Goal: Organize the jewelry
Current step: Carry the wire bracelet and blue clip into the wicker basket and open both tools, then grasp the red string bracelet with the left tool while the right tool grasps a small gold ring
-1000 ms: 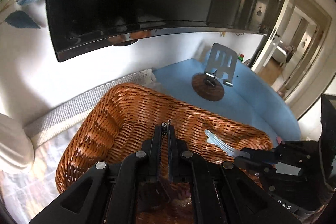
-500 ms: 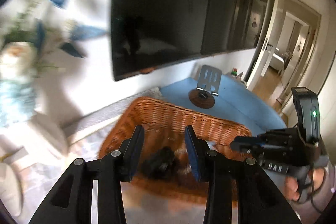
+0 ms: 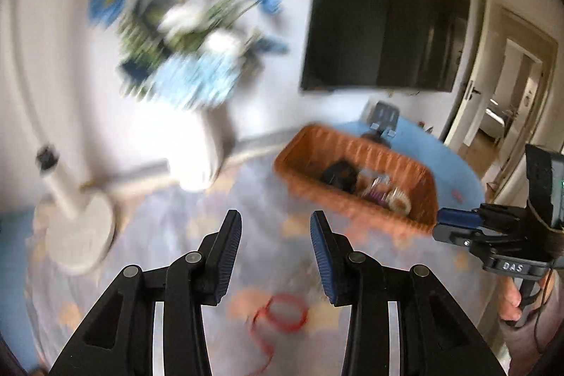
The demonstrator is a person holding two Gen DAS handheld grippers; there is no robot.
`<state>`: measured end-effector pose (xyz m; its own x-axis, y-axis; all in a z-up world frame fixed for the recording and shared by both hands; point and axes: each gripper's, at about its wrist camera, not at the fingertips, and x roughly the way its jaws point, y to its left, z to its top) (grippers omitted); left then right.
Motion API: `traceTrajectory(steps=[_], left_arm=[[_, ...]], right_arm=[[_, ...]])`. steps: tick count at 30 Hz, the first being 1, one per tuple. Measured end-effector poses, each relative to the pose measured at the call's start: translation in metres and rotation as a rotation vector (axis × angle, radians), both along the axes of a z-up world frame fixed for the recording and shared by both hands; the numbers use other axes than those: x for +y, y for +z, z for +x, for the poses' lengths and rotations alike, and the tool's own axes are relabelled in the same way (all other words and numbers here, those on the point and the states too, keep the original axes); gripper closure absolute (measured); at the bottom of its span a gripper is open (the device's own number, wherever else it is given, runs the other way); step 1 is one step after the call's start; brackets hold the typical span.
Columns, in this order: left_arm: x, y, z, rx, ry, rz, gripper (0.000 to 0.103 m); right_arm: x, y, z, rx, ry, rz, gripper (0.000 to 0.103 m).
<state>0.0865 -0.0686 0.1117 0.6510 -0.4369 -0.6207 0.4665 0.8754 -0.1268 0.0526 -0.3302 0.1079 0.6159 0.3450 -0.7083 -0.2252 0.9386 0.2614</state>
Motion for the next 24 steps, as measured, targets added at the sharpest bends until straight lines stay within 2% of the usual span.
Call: traceTrajectory(steps=[3,6,10,14,20,24], left_arm=[[0.021,-0.03,-0.008,0.059,0.024,0.006,0.061],[0.035,-0.059,-0.013,0.122,0.035,0.004,0.061],[0.038,-0.089,-0.017,0.183,0.032,0.022,0.061],[0.027,-0.107,-0.014,0.22,0.019,0.052,0.061],[0.002,-0.123,0.006,0.252,0.002,0.07,0.061],[-0.016,-0.131,0.014,0.235,0.007,0.142,0.061]], right_arm=[[0.019,-0.028,-0.009,0.026,0.029,0.018,0.066],[0.037,-0.053,-0.009,0.044,0.029,-0.014,0.066],[0.044,-0.076,-0.005,0.074,0.018,-0.015,0.066],[0.041,-0.091,0.0,0.115,-0.006,-0.015,0.066],[0.036,-0.098,0.004,0.146,0.002,0.013,0.066],[0.04,-0.099,0.004,0.15,0.03,0.006,0.066]])
